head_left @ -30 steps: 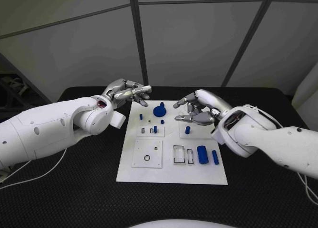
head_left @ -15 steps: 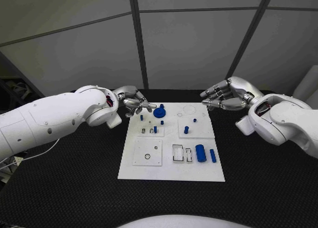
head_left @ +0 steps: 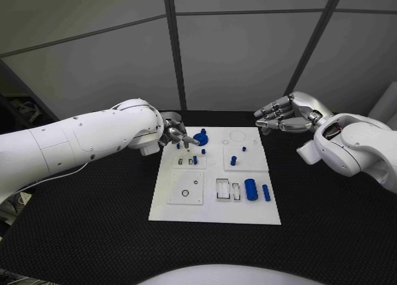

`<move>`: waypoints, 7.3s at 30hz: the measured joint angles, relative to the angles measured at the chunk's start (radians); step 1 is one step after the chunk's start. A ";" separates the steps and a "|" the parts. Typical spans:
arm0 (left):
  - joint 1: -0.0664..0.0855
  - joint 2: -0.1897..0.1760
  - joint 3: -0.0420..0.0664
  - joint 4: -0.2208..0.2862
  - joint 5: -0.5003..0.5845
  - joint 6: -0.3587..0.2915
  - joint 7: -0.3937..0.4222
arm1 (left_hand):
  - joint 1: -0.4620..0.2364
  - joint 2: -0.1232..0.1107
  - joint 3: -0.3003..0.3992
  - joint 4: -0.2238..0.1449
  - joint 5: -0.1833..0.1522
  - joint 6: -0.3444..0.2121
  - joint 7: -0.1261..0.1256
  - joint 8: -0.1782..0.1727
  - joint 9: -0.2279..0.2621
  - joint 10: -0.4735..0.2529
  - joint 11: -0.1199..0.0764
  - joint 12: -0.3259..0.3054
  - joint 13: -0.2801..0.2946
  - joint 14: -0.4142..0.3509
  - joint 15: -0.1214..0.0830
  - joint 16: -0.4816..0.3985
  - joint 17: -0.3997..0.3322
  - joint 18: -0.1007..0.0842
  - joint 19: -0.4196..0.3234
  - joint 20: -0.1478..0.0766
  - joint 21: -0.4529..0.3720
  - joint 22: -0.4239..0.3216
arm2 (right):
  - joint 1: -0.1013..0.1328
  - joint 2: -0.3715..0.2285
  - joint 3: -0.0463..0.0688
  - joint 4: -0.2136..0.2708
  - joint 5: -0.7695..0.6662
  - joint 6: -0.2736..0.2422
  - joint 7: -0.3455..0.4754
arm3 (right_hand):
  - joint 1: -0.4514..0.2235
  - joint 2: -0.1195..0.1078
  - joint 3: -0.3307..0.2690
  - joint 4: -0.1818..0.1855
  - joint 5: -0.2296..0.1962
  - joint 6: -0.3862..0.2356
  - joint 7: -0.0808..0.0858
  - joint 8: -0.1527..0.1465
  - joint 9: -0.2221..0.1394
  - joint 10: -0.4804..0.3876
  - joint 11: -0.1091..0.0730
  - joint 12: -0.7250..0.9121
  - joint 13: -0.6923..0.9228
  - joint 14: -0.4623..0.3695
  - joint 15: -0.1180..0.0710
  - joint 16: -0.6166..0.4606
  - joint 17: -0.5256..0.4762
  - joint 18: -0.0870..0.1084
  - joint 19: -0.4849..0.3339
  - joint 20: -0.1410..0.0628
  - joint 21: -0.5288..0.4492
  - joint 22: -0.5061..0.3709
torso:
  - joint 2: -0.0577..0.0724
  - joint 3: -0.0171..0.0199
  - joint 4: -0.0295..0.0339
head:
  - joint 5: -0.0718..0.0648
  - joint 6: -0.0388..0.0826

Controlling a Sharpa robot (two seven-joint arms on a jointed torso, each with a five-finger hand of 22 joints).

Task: Assemble the parts on the task board

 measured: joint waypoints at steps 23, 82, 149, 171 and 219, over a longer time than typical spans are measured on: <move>0.009 0.110 -0.024 -0.085 -0.049 0.103 -0.099 | -0.035 -0.038 0.043 0.004 0.000 -0.008 -0.002 0.005 0.090 0.003 -0.003 0.002 0.062 0.000 0.000 0.006 0.000 -0.060 -0.004 0.004 0.013 0.021 | 0.000 0.016 0.000 -0.014 -0.002 -0.018 -0.001 | -0.006 -0.007 -0.001 -0.015 0.012 -0.004 0.004 0.000 -0.001 -0.011 0.011 0.000 -0.033 0.000 0.007 -0.041 -0.029 0.000 0.007 0.007 -0.043 -0.038 | 0.011 -0.0006 -0.0017 | -0.004 -0.013; 0.006 0.148 -0.036 -0.117 -0.044 0.184 -0.100 | 0.148 0.046 0.150 -0.098 0.118 -0.028 -0.008 -0.032 0.191 0.013 -0.006 -0.048 0.124 0.000 0.001 0.018 0.000 0.023 -0.015 0.000 0.020 0.046 | 0.000 0.031 0.000 -0.027 -0.011 -0.019 -0.017 | -0.011 -0.003 0.002 -0.019 0.023 -0.004 0.004 0.000 -0.001 -0.015 0.014 0.000 -0.041 0.000 0.007 -0.046 -0.036 0.000 0.007 0.007 -0.057 -0.049 | 0.015 0.0001 0.0033 | -0.006 -0.039; -0.047 0.022 -0.035 0.068 -0.047 -0.101 -0.132 | 0.122 0.028 0.217 -0.129 0.228 -0.018 -0.013 -0.059 0.366 0.079 -0.017 0.009 0.244 0.000 -0.003 0.058 -0.001 0.023 0.007 -0.007 0.060 0.131 | -0.001 0.041 -0.001 -0.056 -0.011 -0.018 -0.014 | -0.039 -0.005 -0.003 -0.019 0.023 -0.011 0.011 0.000 -0.003 -0.022 0.021 0.000 -0.053 -0.007 0.014 -0.050 -0.049 0.000 0.014 0.014 -0.079 -0.069 | 0.019 0.0011 0.0136 | 0.017 -0.051; -0.046 0.028 -0.034 0.066 -0.074 -0.066 -0.142 | 0.096 0.012 0.242 -0.148 0.252 -0.011 -0.013 -0.067 0.387 0.079 -0.015 0.003 0.251 0.000 -0.002 0.058 -0.001 0.023 0.007 -0.007 0.060 0.134 | -0.001 0.044 -0.001 -0.058 -0.011 -0.015 -0.014 | -0.039 -0.005 -0.003 -0.019 0.023 -0.011 0.011 0.000 -0.003 -0.022 0.021 0.000 -0.053 -0.007 0.014 -0.050 -0.050 0.000 0.014 0.014 -0.083 -0.071 | 0.020 0.0013 0.0140 | 0.017 -0.059; -0.055 0.056 -0.018 0.015 -0.083 -0.052 -0.153 | -0.141 -0.108 0.257 -0.111 0.000 0.064 -0.031 -0.101 0.462 0.089 -0.021 -0.004 0.281 -0.005 -0.027 0.070 -0.001 0.023 0.018 -0.018 0.060 0.160 | -0.001 0.044 -0.001 -0.062 -0.010 -0.012 -0.014 | -0.077 -0.005 -0.033 0.006 0.023 -0.025 0.018 0.000 -0.004 -0.029 0.029 0.000 -0.059 -0.018 0.025 -0.050 -0.068 0.000 0.025 0.025 -0.118 -0.104 | 0.019 0.0010 0.0155 | 0.006 -0.067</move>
